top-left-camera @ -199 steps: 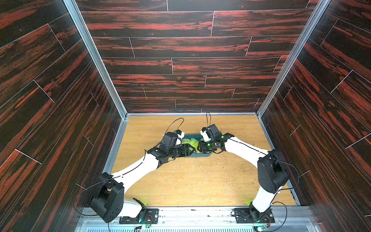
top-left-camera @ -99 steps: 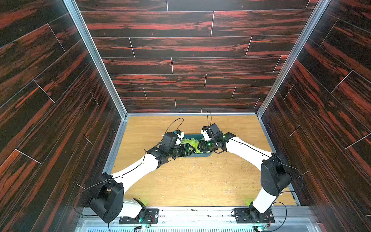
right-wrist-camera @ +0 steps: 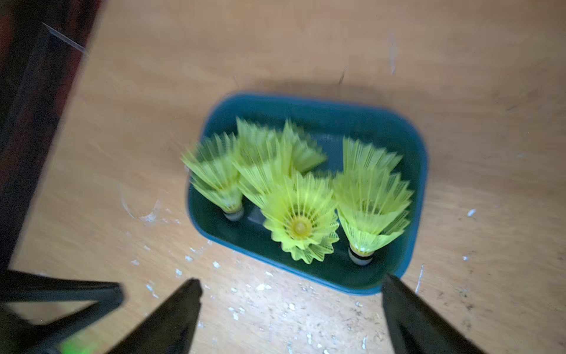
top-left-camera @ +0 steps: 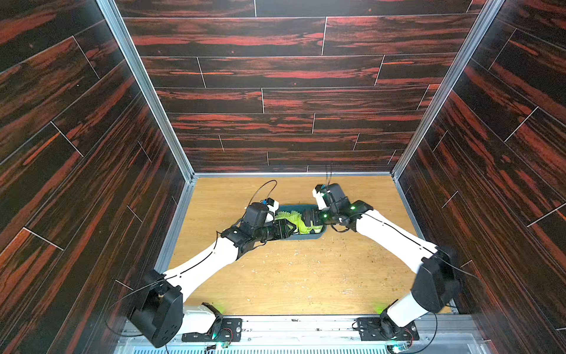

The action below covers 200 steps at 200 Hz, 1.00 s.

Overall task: Put the shuttlecocks into the storage box
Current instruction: Place the shuttlecock in the storage box, then reset both arms

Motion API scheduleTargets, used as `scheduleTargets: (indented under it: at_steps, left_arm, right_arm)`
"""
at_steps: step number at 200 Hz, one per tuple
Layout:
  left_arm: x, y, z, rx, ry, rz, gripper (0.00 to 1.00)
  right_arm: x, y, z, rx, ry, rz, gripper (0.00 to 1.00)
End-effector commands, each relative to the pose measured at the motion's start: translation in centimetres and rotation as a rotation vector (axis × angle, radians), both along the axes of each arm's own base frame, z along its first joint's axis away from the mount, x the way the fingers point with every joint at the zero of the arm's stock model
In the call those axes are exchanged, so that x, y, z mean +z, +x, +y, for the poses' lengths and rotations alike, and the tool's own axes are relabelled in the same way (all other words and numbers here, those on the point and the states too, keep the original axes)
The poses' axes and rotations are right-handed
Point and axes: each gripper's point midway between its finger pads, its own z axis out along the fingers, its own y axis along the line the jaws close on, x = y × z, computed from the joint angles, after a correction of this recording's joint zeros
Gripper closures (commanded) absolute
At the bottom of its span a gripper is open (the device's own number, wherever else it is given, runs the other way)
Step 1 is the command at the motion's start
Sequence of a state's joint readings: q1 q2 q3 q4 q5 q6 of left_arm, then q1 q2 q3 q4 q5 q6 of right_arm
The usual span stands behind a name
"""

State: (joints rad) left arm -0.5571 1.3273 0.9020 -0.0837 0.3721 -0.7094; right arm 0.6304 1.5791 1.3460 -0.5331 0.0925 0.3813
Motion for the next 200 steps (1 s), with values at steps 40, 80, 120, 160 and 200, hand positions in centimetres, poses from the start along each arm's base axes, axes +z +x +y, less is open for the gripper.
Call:
scheduleTargets:
  at_steps: [40,80,120,160,200]
  left_arm:
    - [0.5,-0.7,2.2,0.081,0.026,-0.004,0.34]
    - [1.3,-1.0,4.6,0.170,0.049,-0.050,0.00]
    - [2.6,-1.2,8.8,0.317,0.122,-0.105,0.00]
    - [5.5,-0.7,15.1,0.553,0.307,-0.246,0.00]
    - [5.4,-0.5,21.3,0.762,0.605,-0.349,0.00]
  right_arm:
    - [4.1,-1.8,-1.3,0.013,0.032,-0.092,0.02]
    - [5.1,-3.6,-2.1,0.052,0.082,-0.154,0.02]
    - [7.1,-3.8,-4.7,-0.028,0.089,-0.254,0.02]
    - [9.4,-1.2,-12.4,-0.387,-0.034,-0.364,0.02]
    - [9.3,-0.4,-19.9,-0.616,-0.216,-0.554,0.02]
